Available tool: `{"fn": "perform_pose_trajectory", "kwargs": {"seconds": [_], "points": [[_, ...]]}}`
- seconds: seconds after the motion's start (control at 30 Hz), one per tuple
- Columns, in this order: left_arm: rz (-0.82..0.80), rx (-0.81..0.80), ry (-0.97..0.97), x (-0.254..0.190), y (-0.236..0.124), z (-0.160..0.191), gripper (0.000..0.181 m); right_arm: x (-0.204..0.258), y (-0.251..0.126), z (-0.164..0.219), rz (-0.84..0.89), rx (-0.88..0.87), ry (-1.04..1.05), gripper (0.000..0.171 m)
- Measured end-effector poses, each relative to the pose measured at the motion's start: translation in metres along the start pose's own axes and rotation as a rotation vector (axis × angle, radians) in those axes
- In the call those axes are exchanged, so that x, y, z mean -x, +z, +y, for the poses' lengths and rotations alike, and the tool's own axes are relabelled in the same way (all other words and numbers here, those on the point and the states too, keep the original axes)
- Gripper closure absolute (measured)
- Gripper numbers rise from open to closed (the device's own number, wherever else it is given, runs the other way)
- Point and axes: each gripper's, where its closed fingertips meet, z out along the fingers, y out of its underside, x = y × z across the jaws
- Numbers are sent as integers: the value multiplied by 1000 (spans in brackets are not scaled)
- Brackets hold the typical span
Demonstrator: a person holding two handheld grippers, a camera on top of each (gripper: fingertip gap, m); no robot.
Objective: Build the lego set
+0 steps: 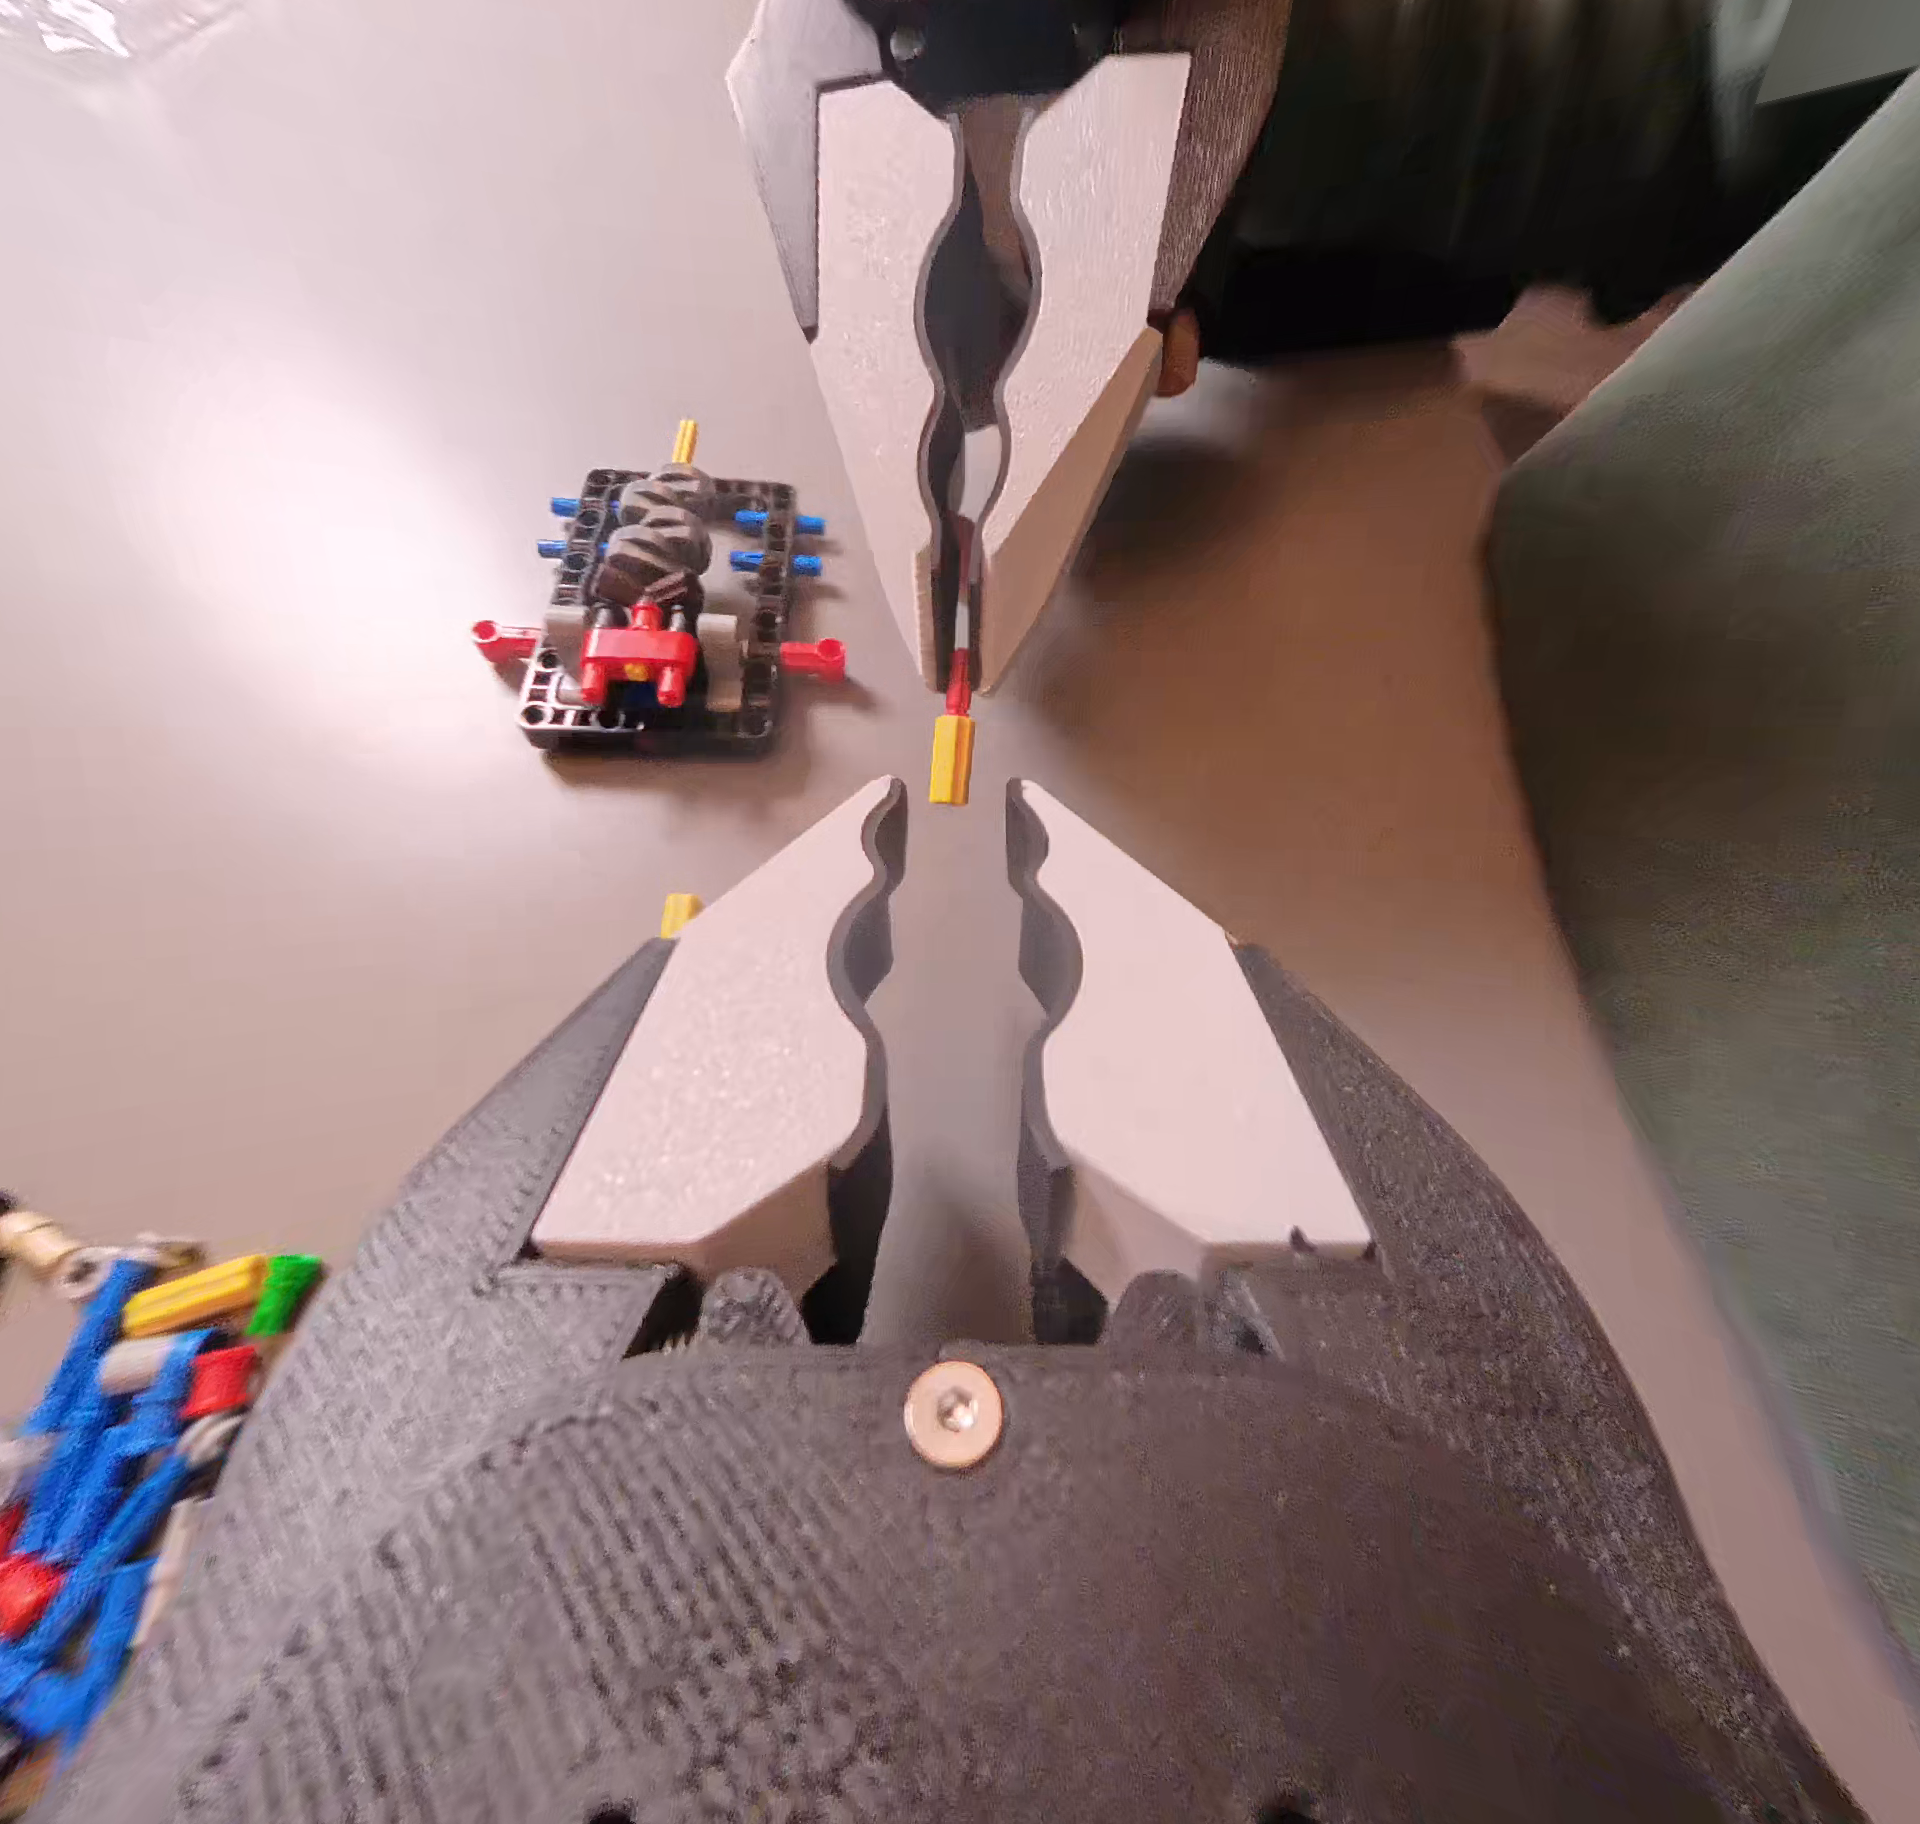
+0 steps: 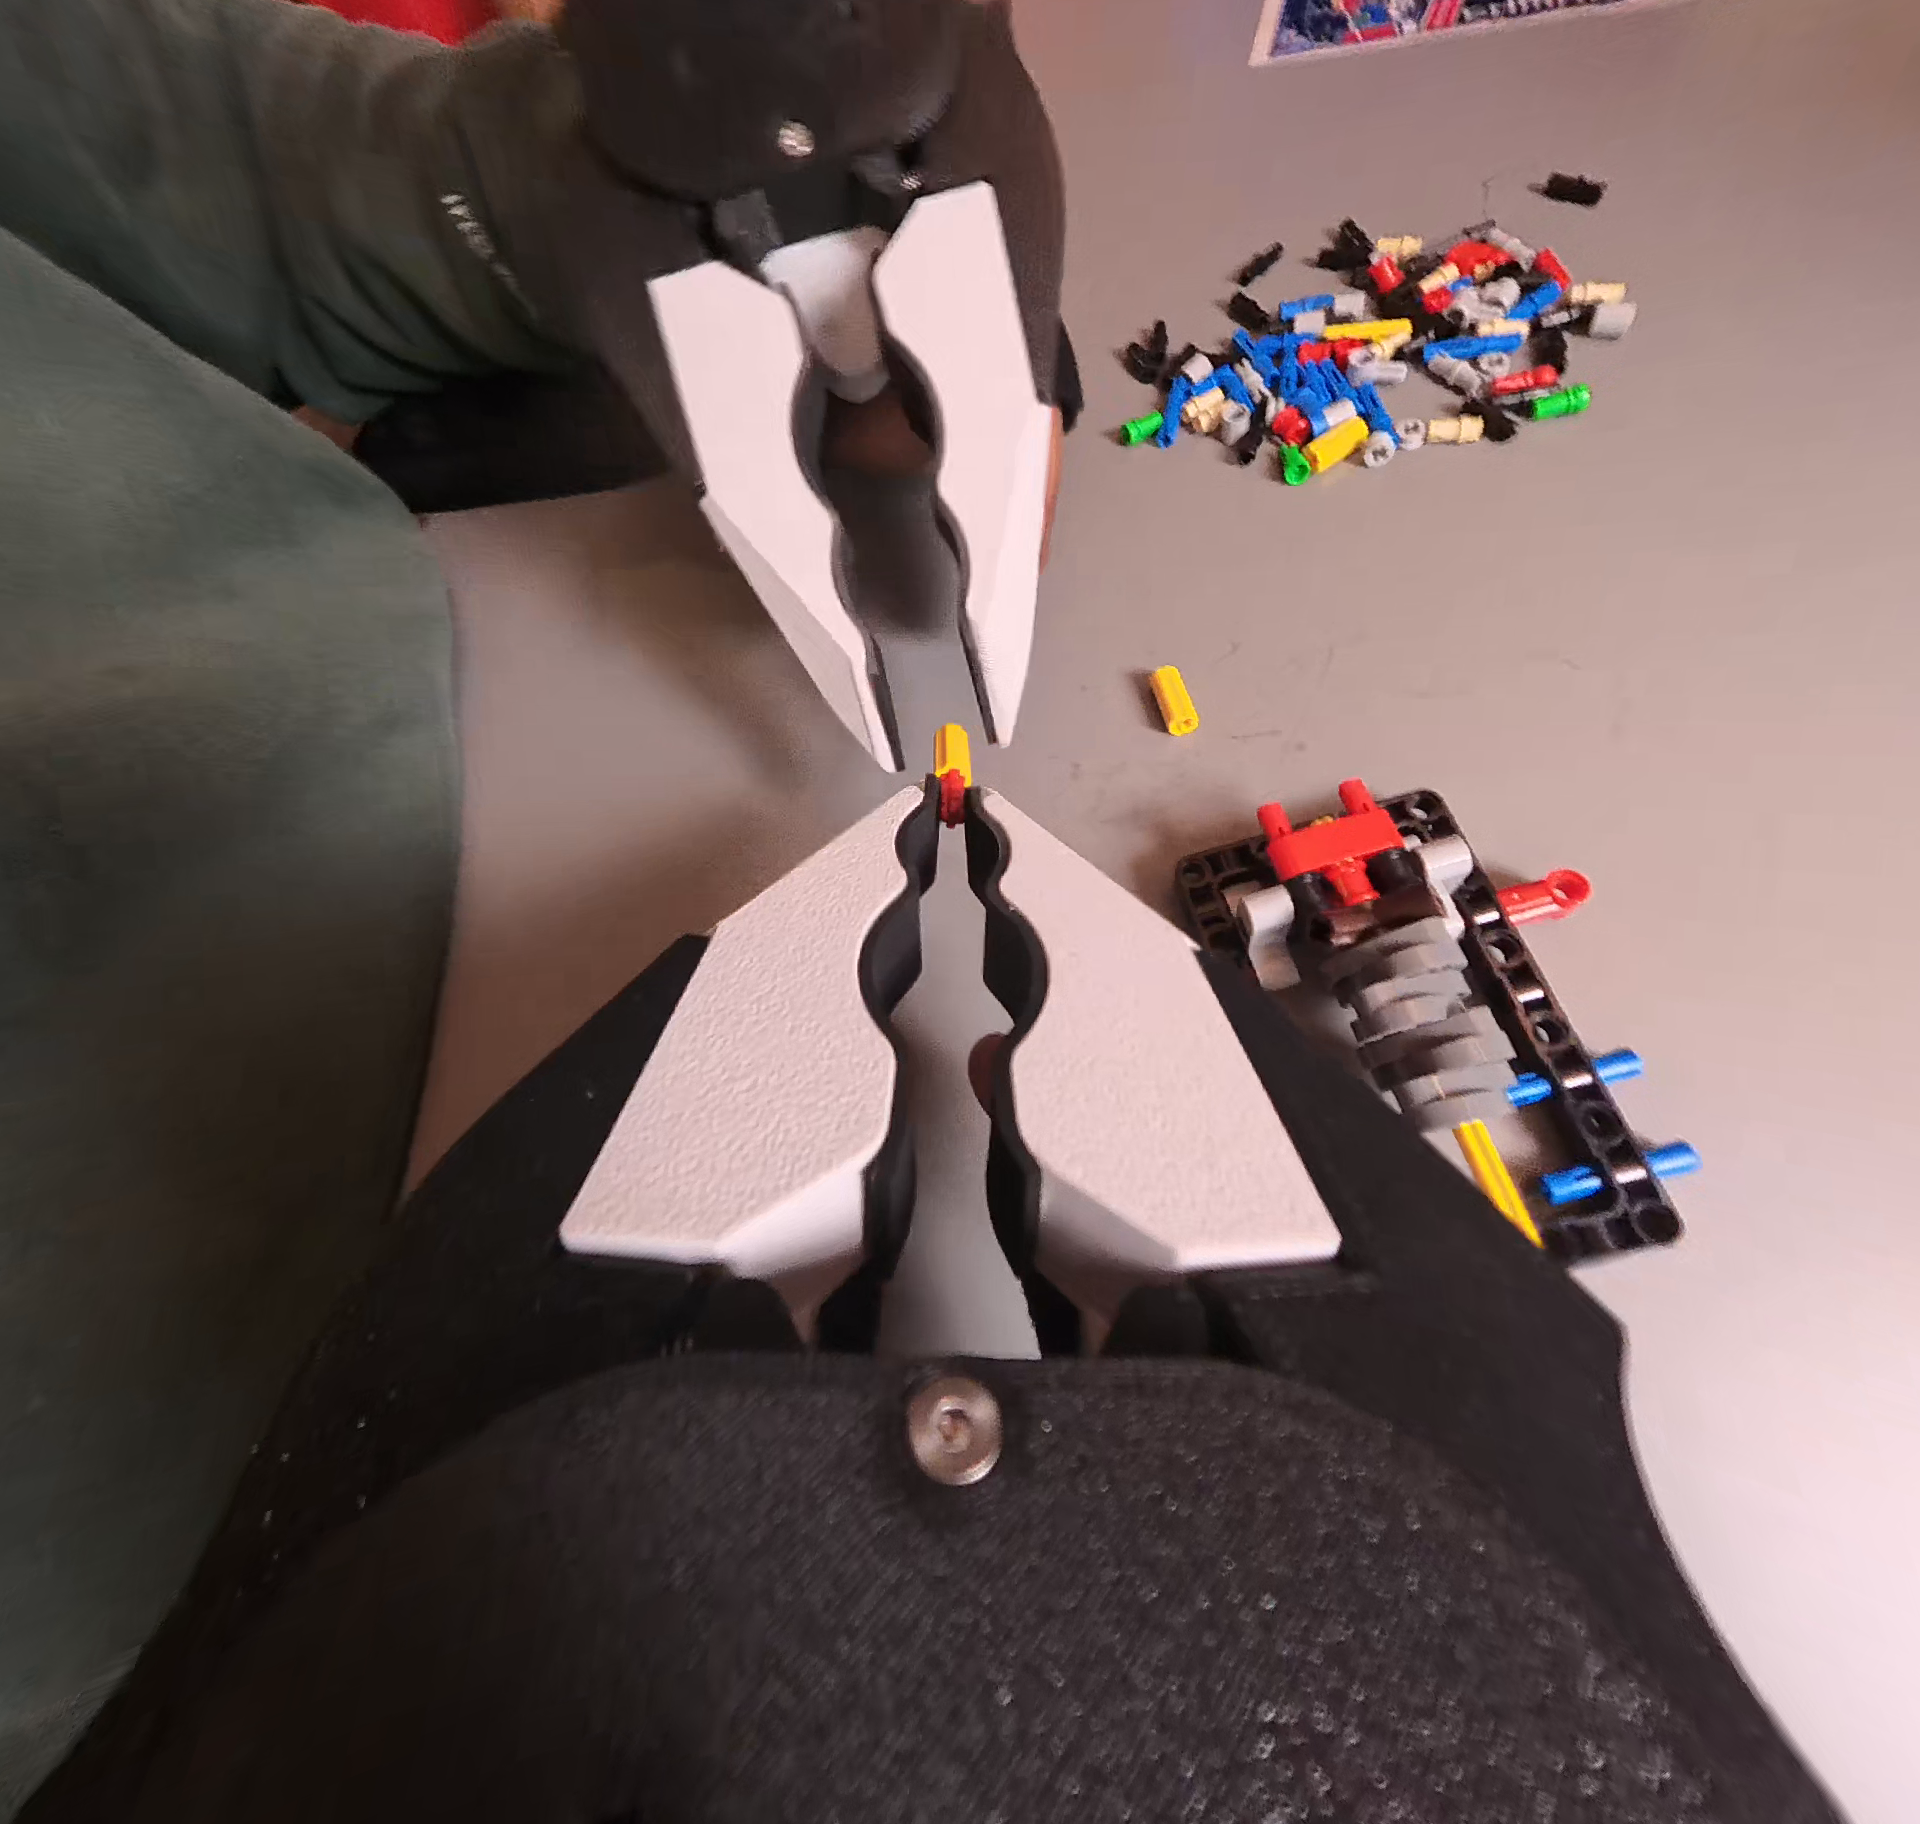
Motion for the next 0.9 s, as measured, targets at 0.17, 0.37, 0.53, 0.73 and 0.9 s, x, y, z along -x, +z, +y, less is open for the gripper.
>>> {"fn": "perform_pose_trajectory", "kwargs": {"seconds": [0.17, 0.37, 0.53, 0.73, 0.9], "points": [[138, -96, -110, -12, -7, -13, 165, 12, -5, -10, -47, -63, -96, 169], [167, -128, -121, -15, -10, -20, 175, 17, -7, -17, -67, -114, -137, 169], [192, -126, -163, -18, -11, -22, 176, 20, -9, -19, -68, -119, -151, 168], [190, -84, -183, -19, -5, -16, 176, 20, -4, -11, -47, -66, -191, 168], [207, -86, -194, -20, -4, -16, 176, 21, -3, -10, -77, -81, -176, 168]]}}
